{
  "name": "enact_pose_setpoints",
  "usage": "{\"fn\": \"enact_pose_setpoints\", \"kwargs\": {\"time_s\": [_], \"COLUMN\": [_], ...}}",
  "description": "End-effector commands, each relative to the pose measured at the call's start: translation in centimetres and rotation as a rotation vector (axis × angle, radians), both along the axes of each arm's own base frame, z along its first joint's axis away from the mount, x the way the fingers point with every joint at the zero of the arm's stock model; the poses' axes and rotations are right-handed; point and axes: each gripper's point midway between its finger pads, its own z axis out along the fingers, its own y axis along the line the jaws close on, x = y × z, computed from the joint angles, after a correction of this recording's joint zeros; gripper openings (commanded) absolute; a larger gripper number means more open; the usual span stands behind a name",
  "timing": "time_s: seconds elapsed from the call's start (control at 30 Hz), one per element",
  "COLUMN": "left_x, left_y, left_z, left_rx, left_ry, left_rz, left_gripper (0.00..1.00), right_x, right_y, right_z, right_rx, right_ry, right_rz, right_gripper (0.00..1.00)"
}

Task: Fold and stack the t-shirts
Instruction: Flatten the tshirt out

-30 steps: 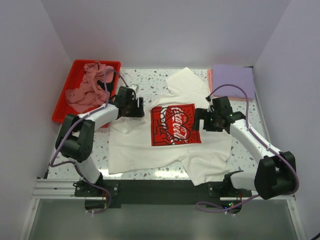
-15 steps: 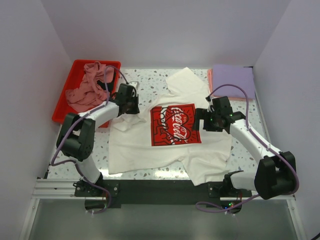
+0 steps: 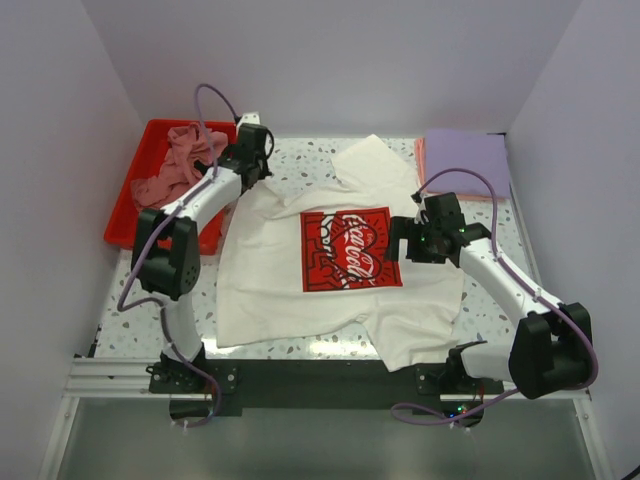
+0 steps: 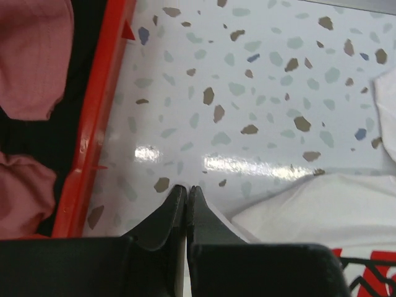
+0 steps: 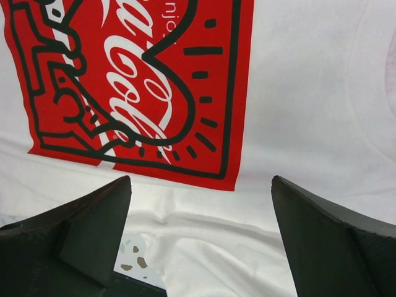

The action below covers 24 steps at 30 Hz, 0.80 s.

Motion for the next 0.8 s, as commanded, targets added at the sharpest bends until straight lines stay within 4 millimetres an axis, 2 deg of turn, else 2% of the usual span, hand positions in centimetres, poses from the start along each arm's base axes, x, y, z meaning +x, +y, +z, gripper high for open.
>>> {"fn": "enact_pose_setpoints", "kwargs": {"time_s": [0.0,0.17,0.27,0.3,0.33,0.4,0.43,0.47,0.5,0.57,0.63,0.67,0.77], "left_x": [2.0,2.0,2.1,2.1,2.1,2.4,2.5,2.9,3.0,3.1,3.1,3.0,2.7], "left_y": [2.9,6.5,6.5,6.4,6.1,5.5,4.7,4.1,3.7,2.5,1.8,1.2,-0.6], "left_z": [0.2,-1.4,-1.7,-1.6,-1.6,-0.9,-0.7,-0.1,0.3,1.2,1.8,2.1,2.3], "left_rx": [0.104,0.206,0.199,0.188,0.174,0.140,0.123,0.092,0.075,0.045,0.027,0.020,-0.015], "left_ry": [0.002,0.066,0.080,0.077,0.078,0.057,0.056,0.018,0.006,-0.021,-0.029,-0.032,-0.024], "left_rz": [0.151,0.428,0.462,0.466,0.461,0.425,0.367,0.336,0.307,0.246,0.206,0.188,0.120], "left_gripper": [0.00,0.01,0.18,0.18,0.20,0.36,0.47,0.71,0.81,0.91,0.95,1.00,1.00], "right_x": [1.0,1.2,1.4,1.3,1.4,1.5,1.5,1.5,1.6,1.7,1.8,1.9,3.1], "right_y": [-0.2,-0.5,-0.4,-0.5,-0.5,-0.4,-0.3,-0.3,-0.2,0.0,0.0,0.1,0.8], "right_z": [0.9,0.8,0.6,0.5,0.4,0.5,0.4,0.5,0.6,0.9,1.1,1.3,2.6], "right_rx": [-0.009,-0.031,-0.031,-0.033,-0.032,-0.030,-0.028,-0.026,-0.023,-0.014,-0.012,-0.008,0.032], "right_ry": [-0.045,-0.041,-0.034,-0.029,-0.026,-0.028,-0.028,-0.030,-0.035,-0.042,-0.044,-0.051,-0.082], "right_rz": [-0.005,-0.017,-0.016,-0.016,-0.016,-0.016,-0.012,-0.012,-0.009,-0.004,-0.007,-0.007,-0.017], "right_gripper": [0.99,0.99,0.99,0.99,0.99,0.99,0.99,0.99,0.99,0.99,0.99,0.99,0.99]}}
